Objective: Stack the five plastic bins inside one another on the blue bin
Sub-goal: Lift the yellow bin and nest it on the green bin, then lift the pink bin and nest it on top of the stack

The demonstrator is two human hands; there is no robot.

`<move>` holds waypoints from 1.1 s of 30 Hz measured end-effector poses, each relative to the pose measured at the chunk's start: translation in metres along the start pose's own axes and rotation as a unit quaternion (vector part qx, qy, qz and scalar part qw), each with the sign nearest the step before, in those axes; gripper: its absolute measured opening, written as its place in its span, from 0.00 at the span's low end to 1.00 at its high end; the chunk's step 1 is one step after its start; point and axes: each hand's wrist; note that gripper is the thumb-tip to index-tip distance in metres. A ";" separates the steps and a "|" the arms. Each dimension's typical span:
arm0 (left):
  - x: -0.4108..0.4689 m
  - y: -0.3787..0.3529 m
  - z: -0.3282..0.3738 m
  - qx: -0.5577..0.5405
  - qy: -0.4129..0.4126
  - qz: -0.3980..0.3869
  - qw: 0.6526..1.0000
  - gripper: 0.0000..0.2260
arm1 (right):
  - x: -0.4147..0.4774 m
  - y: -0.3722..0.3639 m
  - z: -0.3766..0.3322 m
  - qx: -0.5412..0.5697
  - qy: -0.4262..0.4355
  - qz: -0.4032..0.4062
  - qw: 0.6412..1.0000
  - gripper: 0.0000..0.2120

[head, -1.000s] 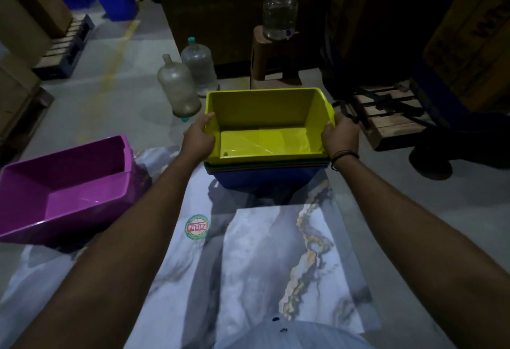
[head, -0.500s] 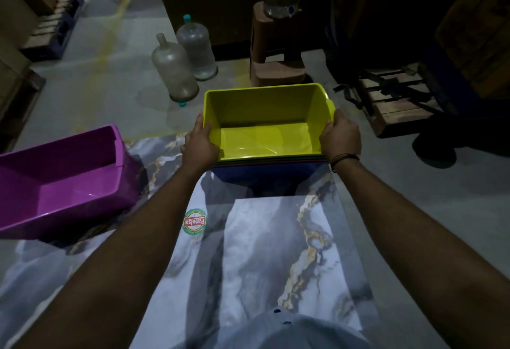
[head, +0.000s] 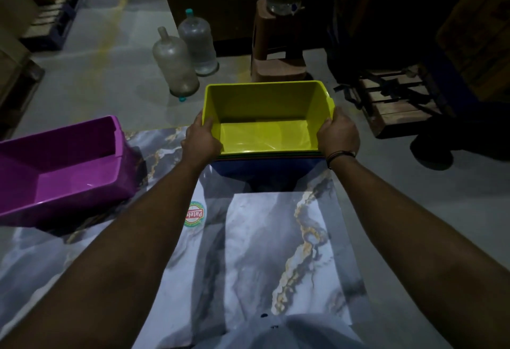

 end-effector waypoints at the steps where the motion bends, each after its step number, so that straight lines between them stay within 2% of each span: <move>1: -0.001 0.001 0.003 0.012 0.007 -0.006 1.000 0.31 | -0.002 0.002 -0.001 -0.007 0.001 -0.001 1.000 0.20; 3: -0.005 0.003 0.008 0.026 0.029 -0.022 0.999 0.31 | -0.004 0.005 0.000 -0.025 0.011 0.000 1.000 0.19; 5: -0.013 0.005 0.011 0.017 0.031 0.008 0.999 0.30 | -0.004 0.009 0.002 -0.038 0.022 -0.004 0.999 0.20; 8: -0.036 0.007 0.003 -0.008 -0.027 0.101 0.994 0.25 | -0.013 0.014 0.002 -0.053 0.007 0.004 0.999 0.23; 11: -0.059 0.011 -0.019 -0.006 -0.082 0.121 0.989 0.27 | -0.042 0.014 -0.008 -0.063 0.028 0.063 0.996 0.27; 14: -0.074 0.019 -0.052 0.007 -0.096 0.120 0.988 0.28 | -0.075 0.004 -0.029 -0.049 0.080 0.102 0.990 0.28; 18: -0.089 0.040 -0.101 0.030 -0.078 0.134 0.987 0.26 | -0.121 -0.015 -0.078 -0.036 0.178 0.067 0.981 0.26; 25: -0.117 0.083 -0.180 0.052 -0.062 0.170 0.982 0.24 | -0.199 -0.059 -0.167 -0.031 0.332 0.047 0.942 0.20; 33: -0.149 0.119 -0.267 0.043 0.002 0.205 0.978 0.22 | -0.261 -0.103 -0.241 -0.005 0.415 0.003 0.910 0.17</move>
Point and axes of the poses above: each hand's wrist, its own x-axis towards the middle knuckle, its own y-axis out of the back of the hand, z = x × y, and after that the axes turned 6 degrees about -y, right-handed
